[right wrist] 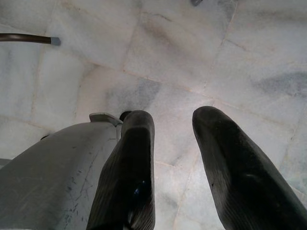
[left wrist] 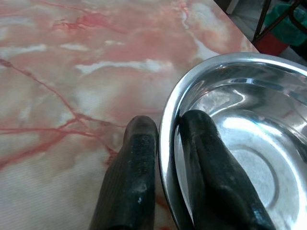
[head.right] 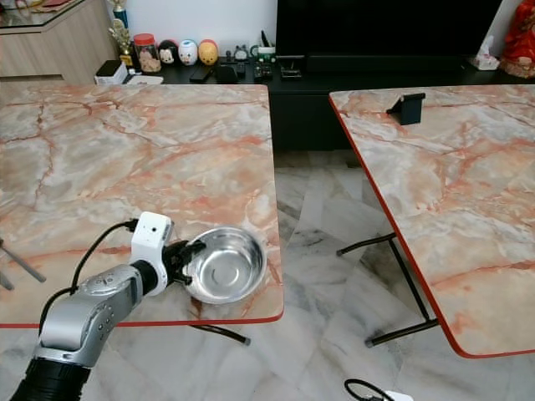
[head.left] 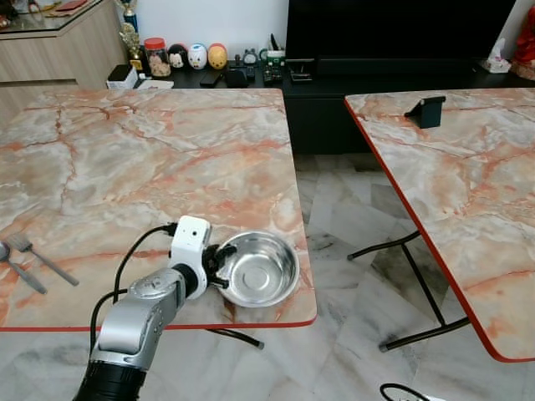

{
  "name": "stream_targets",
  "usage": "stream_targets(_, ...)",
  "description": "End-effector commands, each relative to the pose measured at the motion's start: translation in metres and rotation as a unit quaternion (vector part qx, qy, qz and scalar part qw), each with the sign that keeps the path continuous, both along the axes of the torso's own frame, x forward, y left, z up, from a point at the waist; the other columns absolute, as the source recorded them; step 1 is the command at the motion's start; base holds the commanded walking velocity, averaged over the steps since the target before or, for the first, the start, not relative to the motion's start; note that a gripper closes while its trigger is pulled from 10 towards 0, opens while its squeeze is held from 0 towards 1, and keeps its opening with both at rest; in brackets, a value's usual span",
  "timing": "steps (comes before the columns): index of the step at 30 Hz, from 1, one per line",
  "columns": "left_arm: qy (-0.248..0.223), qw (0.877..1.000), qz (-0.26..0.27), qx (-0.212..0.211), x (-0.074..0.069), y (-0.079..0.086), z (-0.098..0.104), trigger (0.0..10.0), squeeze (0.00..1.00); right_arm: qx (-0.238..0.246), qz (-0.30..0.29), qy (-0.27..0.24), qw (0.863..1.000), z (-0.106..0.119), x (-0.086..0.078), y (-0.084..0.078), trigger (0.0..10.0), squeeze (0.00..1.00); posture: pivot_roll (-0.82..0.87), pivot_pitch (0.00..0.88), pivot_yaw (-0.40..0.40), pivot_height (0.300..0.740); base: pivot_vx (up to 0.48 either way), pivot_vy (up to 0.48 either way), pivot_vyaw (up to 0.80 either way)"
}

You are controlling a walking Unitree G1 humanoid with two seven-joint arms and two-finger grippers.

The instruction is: Setting the table

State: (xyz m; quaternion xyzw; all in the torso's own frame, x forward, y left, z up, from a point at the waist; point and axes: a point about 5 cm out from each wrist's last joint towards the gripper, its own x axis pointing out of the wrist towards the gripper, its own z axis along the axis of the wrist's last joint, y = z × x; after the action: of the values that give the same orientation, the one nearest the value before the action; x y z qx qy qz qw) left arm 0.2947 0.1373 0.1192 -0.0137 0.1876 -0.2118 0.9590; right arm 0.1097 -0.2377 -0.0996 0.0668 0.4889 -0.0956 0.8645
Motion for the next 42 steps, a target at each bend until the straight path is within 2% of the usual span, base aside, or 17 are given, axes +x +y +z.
stream_targets(1, -0.006, 1.0, -0.008, 0.006, 0.001, -0.001, 0.004, 0.0, 0.0, -0.002, 0.003, 0.005, 1.0, 0.0, -0.001, -0.002, 10.0, 0.0, 0.09, 0.0, -0.028, 0.715, 0.0, 0.0, 0.0)
stream_targets(12, -0.006, 1.0, -0.006, 0.0, 0.001, -0.002, 0.004, 0.0, 0.0, -0.002, 0.005, 0.006, 1.0, 0.0, -0.001, -0.002, 10.0, 0.0, 0.09, 0.0, -0.03, 0.715, 0.0, 0.0, 0.0)
stream_targets(14, -0.006, 1.0, 0.008, -0.015, 0.003, -0.001, 0.004, 0.0, 0.0, -0.002, 0.006, 0.007, 1.0, 0.0, -0.001, -0.002, 10.0, 0.0, 0.09, 0.0, -0.031, 0.715, 0.0, 0.0, 0.0)
stream_targets(15, -0.007, 1.0, 0.015, -0.022, 0.003, -0.001, 0.005, 0.6, 0.0, -0.003, 0.006, 0.007, 1.0, 0.0, -0.001, -0.002, 10.0, 0.0, 0.09, 0.0, -0.031, 0.715, 0.0, 0.0, 0.0)
stream_targets(16, -0.01, 0.999, 0.03, -0.037, 0.004, 0.0, 0.006, 4.3, 0.0, -0.004, 0.008, 0.008, 1.0, 0.0, -0.001, -0.003, 10.0, 0.0, 0.09, 0.0, -0.032, 0.715, 0.0, 0.0, 0.0)
stream_targets(17, -0.01, 0.999, 0.03, -0.037, 0.004, 0.0, 0.006, 4.3, 0.0, -0.004, 0.008, 0.008, 1.0, 0.0, -0.001, -0.003, 10.0, 0.0, 0.09, 0.0, -0.032, 0.715, 0.0, 0.0, 0.0)
stream_targets(18, -0.011, 0.996, 0.048, -0.078, 0.006, -0.001, 0.009, 10.0, 0.0, -0.005, 0.008, 0.008, 1.0, 0.0, -0.002, -0.003, 10.0, 0.0, 0.09, 0.0, -0.034, 0.715, 0.0, 0.0, 0.0)
stream_targets(19, -0.012, 0.994, 0.053, -0.093, 0.006, -0.001, 0.01, 10.0, 0.0, -0.005, 0.008, 0.008, 1.0, 0.0, -0.002, -0.003, 10.0, 0.0, 0.09, 0.0, -0.034, 0.715, 0.0, 0.0, 0.0)
stream_targets(20, -0.014, 0.99, 0.064, -0.128, 0.007, -0.002, 0.013, 10.0, 0.0, -0.004, 0.007, 0.008, 1.0, 0.0, -0.002, -0.003, 10.0, 0.0, 0.09, 0.0, -0.037, 0.715, 0.0, 0.0, 0.0)
stream_targets(21, -0.009, 0.978, 0.088, -0.191, 0.009, -0.002, 0.017, 10.0, 0.0, -0.005, 0.008, 0.009, 1.0, 0.0, -0.002, -0.003, 10.0, 0.0, 0.09, 0.0, -0.04, 0.715, 0.0, 0.0, 0.0)
stream_targets(23, -0.005, 0.969, 0.105, -0.223, 0.011, -0.002, 0.018, 10.0, 0.0, -0.007, 0.009, 0.009, 1.0, 0.0, -0.003, -0.003, 10.0, 0.0, 0.09, 0.0, -0.044, 0.715, 0.0, 0.0, 0.0)
stream_targets(31, 0.003, 0.953, 0.12, -0.277, 0.014, -0.004, 0.018, 10.0, 0.0, -0.008, 0.009, 0.01, 1.0, 0.0, -0.004, -0.005, 10.0, 0.0, 0.09, 0.0, -0.05, 0.715, 0.0, 0.0, 0.0)
stream_targets(36, 0.008, 0.931, 0.144, -0.336, 0.014, -0.002, 0.018, 10.0, 0.0, -0.01, 0.006, 0.011, 1.0, 0.0, -0.004, -0.006, 10.0, 0.0, 0.08, 0.0, -0.053, 0.715, 0.0, 0.0, 0.0)
stream_targets(37, -0.005, 0.923, 0.146, -0.356, 0.013, -0.001, 0.021, 10.0, 0.0, -0.011, 0.005, 0.011, 1.0, 0.0, -0.005, -0.006, 10.0, 0.0, 0.08, 0.0, -0.053, 0.715, 0.0, 0.0, 0.0)
stream_targets(38, -0.012, 0.923, 0.144, -0.357, 0.013, -0.001, 0.023, 10.0, 0.0, -0.012, 0.006, 0.012, 1.0, 0.0, -0.005, -0.006, 10.0, 0.0, 0.08, 0.0, -0.053, 0.715, 0.0, 0.0, 0.0)
stream_targets(40, -0.031, 0.931, 0.14, -0.335, 0.011, 0.0, 0.025, 10.0, 0.0, -0.013, 0.001, 0.01, 1.0, 0.0, -0.005, -0.006, 10.0, 0.0, 0.08, 0.0, -0.052, 0.715, 0.0, 0.0, 0.0)
stream_targets(42, -0.051, 0.93, 0.149, -0.333, 0.01, 0.004, 0.03, 10.0, 0.0, -0.014, -0.001, 0.009, 1.0, 0.0, -0.005, -0.007, 10.0, 0.0, 0.09, 0.0, -0.053, 0.715, 0.0, 0.0, 0.0)
